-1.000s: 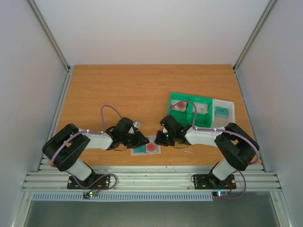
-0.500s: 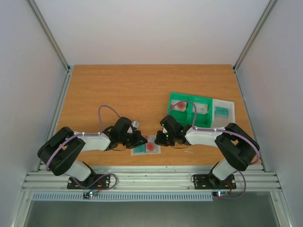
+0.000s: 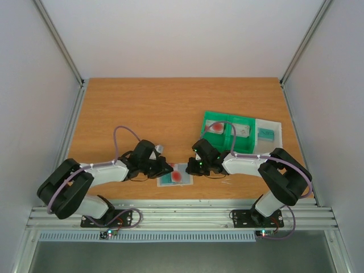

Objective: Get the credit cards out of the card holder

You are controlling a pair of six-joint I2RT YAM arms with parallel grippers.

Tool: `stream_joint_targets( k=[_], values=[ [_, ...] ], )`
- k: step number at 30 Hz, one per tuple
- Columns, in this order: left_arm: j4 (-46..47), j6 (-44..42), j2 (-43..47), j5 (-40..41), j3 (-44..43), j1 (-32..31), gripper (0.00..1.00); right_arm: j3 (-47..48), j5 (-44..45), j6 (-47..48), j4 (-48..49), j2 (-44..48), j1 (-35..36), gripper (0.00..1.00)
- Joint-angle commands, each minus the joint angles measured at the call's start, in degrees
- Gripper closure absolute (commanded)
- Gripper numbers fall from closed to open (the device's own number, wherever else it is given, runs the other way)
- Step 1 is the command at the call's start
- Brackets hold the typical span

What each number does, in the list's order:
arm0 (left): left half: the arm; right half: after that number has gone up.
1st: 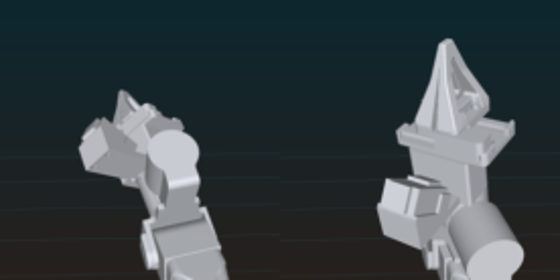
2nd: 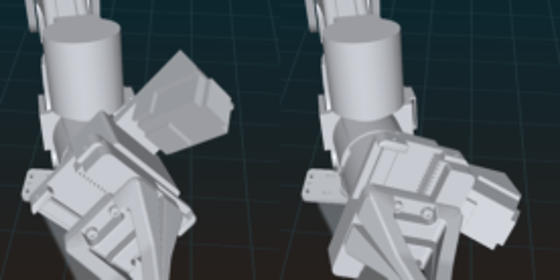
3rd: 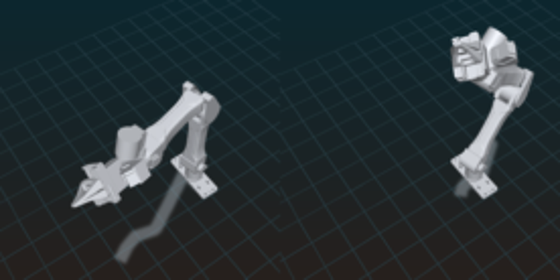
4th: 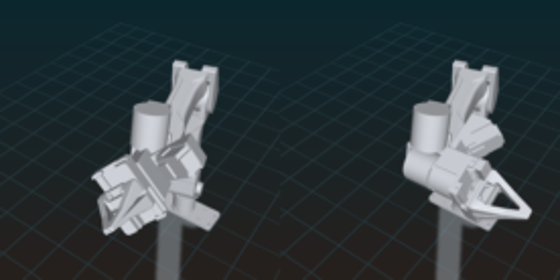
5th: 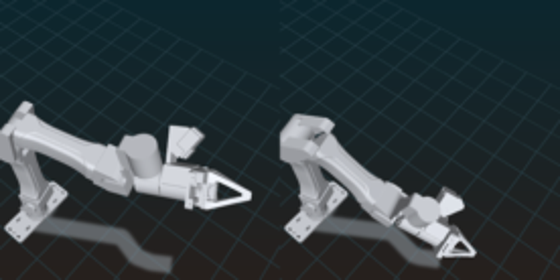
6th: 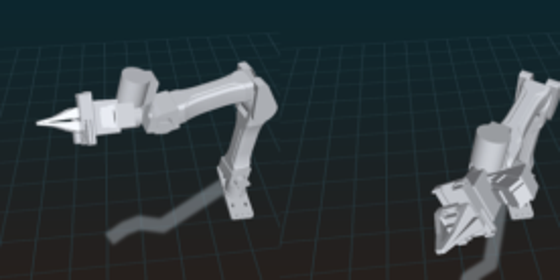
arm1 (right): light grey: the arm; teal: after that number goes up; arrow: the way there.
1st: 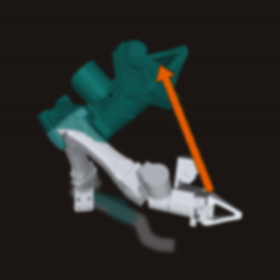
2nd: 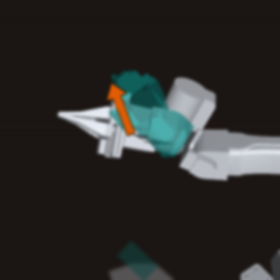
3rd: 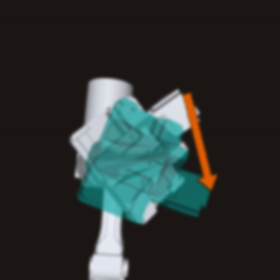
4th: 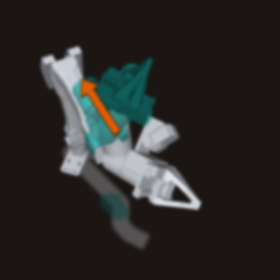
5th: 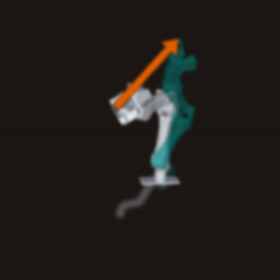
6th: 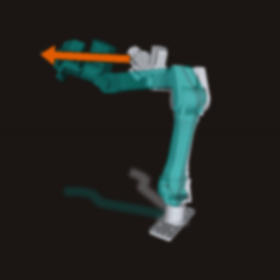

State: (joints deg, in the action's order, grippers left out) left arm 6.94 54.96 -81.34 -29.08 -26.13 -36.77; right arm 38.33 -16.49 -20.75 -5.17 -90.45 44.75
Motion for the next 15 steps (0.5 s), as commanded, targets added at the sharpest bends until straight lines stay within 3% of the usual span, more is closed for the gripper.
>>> stream_joint_targets(
  k=[1, 9, 15],
  values=[
    [-4.8, -1.7, 3.7, 3.6, -0.4, 0.8, 1.0, -1.2, 2.7, 0.2, -4.5, -1.0, 0.3, 0.96],
    [-11.7, -2.9, 9.0, 4.3, -2.2, 1.3, 1.0, -1.7, 1.4, 0.8, -2.8, 1.0, 0.3, 0.93],
    [-13.9, -4.4, 13.7, 4.8, -2.7, 1.4, 1.0, -0.5, 2.2, 5.2, -5.8, 8.0, 0.3, 0.89]
  ],
)
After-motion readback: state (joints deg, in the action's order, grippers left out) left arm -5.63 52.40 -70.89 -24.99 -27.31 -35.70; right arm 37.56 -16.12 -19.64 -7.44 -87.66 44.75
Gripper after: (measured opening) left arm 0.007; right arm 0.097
